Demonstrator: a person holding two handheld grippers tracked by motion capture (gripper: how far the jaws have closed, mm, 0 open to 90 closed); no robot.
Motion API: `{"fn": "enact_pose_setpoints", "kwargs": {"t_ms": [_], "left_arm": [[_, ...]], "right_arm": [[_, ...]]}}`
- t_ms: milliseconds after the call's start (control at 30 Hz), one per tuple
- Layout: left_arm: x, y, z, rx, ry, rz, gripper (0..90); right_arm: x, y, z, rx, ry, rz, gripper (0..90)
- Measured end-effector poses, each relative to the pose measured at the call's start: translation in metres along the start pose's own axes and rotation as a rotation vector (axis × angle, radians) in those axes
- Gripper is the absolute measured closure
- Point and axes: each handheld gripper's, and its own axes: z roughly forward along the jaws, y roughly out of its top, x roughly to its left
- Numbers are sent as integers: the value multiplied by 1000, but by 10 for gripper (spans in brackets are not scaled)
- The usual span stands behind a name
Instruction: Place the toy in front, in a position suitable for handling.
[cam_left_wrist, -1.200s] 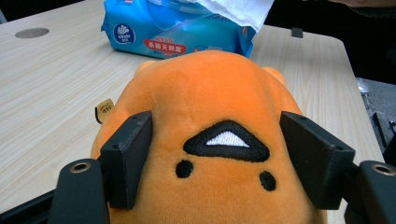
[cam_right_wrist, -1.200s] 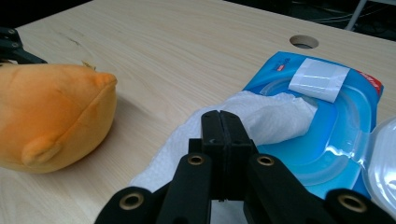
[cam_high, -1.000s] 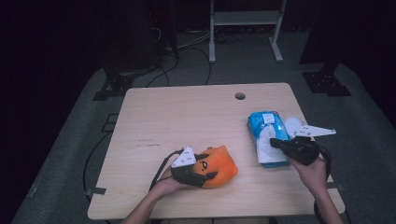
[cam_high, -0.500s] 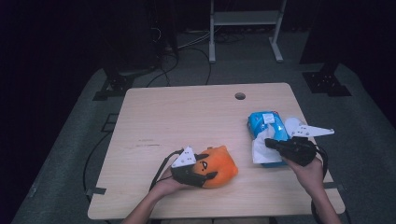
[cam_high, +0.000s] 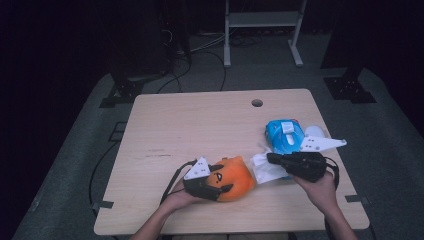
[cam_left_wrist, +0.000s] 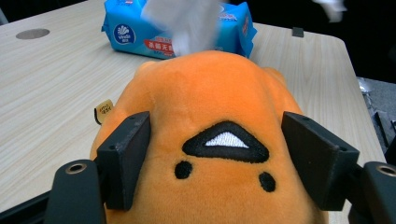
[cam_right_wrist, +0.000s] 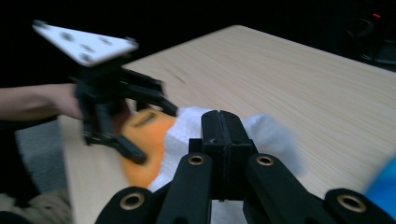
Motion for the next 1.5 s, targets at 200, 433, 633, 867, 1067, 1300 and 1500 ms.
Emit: {"fn": "enact_pose_setpoints", "kwargs": {"t_ms": [200,433,633,867,1067,1300,1500], "left_arm": [[0,0,0,2,-3,1,246],[0,1,0,6,-3,10,236],[-1,1,0,3,-7,7,235],[-1,1,0,5,-8,23,234],[-2,2,1,5,-8,28,233],[-4,2,1,8,-8,46,232],[-3,2,1,12,-12,49,224]], "right_arm": [[38,22,10,-24,129,-69,895],[55,28,25,5,218,-90,895],[24,6,64,104,164,-19,892],[9,-8,94,166,98,-34,847],[11,-5,94,151,101,-58,628],[13,-2,102,151,116,-64,528],[13,-6,116,178,118,-29,694]]}}
